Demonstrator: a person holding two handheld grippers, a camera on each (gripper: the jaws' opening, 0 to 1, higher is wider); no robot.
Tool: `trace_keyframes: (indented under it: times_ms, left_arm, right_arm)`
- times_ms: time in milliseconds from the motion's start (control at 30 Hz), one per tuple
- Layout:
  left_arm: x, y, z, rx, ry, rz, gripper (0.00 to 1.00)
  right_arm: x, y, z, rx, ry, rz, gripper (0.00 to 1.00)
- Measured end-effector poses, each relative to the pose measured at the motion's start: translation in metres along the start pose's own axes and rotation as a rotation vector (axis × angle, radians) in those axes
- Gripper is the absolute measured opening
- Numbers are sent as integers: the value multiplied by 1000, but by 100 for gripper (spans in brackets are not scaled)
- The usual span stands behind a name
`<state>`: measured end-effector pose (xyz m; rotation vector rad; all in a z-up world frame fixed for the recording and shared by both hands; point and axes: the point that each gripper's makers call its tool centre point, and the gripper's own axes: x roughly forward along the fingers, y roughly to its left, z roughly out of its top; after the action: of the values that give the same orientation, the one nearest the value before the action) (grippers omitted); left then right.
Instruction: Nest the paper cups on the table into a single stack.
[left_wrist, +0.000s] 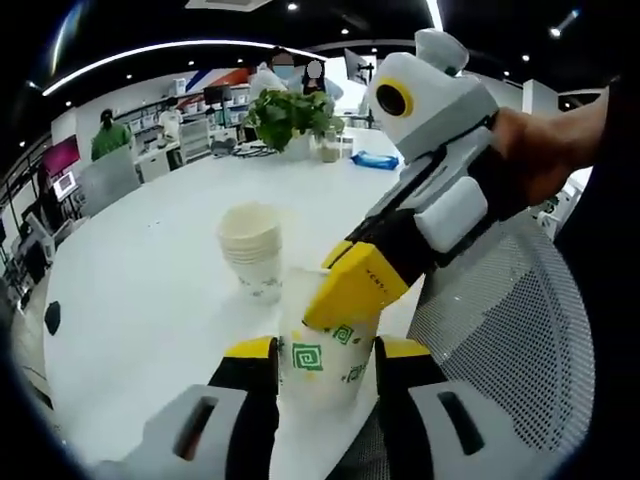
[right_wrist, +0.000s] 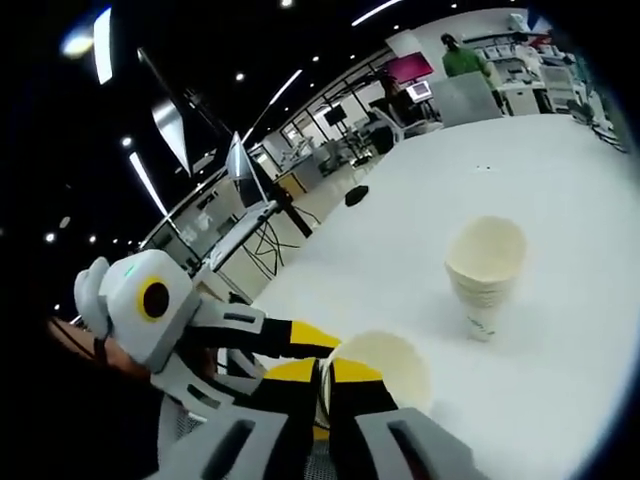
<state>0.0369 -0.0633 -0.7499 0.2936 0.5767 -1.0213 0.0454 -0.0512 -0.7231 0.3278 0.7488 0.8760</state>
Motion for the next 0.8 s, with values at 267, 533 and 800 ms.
trace_keyframes:
  times_ms: [267, 533, 800]
  left_arm:
    - [-9, 16, -21, -86, 24, 65, 36]
    - [-21, 39, -39, -195, 45, 132, 41]
    - [-27, 60, -51, -175, 68, 220, 44]
  right_arm:
    - [-24, -17, 27, 1, -76, -58, 0]
    - [-48, -31, 68, -13, -169, -113, 0]
    - [-58, -57, 111, -18, -258, -198, 0]
